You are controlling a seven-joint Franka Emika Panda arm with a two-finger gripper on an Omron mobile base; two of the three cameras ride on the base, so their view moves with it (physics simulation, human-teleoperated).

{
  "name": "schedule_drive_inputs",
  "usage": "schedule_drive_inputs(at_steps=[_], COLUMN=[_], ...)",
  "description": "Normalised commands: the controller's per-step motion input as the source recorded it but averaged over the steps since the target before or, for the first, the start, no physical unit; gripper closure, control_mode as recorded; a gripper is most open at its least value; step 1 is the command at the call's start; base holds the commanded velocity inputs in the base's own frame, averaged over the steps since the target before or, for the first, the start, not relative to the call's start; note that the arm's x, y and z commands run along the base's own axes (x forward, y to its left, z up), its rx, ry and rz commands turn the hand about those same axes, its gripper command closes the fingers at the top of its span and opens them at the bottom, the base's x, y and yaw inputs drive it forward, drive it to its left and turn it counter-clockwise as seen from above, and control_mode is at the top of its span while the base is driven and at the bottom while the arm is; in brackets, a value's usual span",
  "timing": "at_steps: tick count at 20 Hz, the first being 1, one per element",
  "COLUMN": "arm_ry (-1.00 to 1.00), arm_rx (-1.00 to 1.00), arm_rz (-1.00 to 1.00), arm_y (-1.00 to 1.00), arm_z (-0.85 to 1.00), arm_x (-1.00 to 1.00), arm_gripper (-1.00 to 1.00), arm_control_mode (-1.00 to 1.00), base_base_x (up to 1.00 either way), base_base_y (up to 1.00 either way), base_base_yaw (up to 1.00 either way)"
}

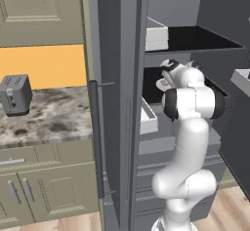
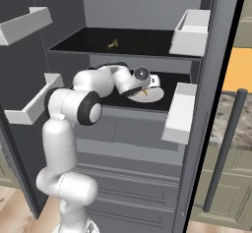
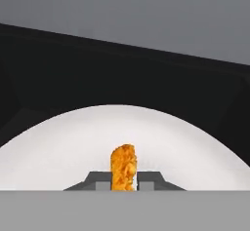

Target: Retrieve the shrimp from the fridge and place it on the cutting board.

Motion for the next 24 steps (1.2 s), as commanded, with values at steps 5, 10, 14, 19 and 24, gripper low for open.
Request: schedule_drive_inputs(at_steps=[5,10,14,19,24], arm_ry=[-0.29,0.04,0.31,0.36,0.26], arm_rx=[0.00,0.04,0.10,0.11,0.09], arm_rz=[0.00,-0.07,-0.14,-0.21,-0.24], arm_y=[0.05,0.18,0.16,0.20,0.18], arm_z=[0.38,1.00,1.00,1.00,1.00], arm_x=[-0.90,-0.99,-0.91,-0.71,-0.62], arm_gripper=[1.00,1.00,1.00,1.00,1.00], arm_control_mode=[-1.00,-1.00,-1.00,-1.00,-1.00], base_base_x=[0.00,0.00,0.00,0.00,0.00], base_base_y=[0.00,0.00,0.00,0.00,0.00], base_base_yaw=[0.00,0.00,0.00,0.00,0.00])
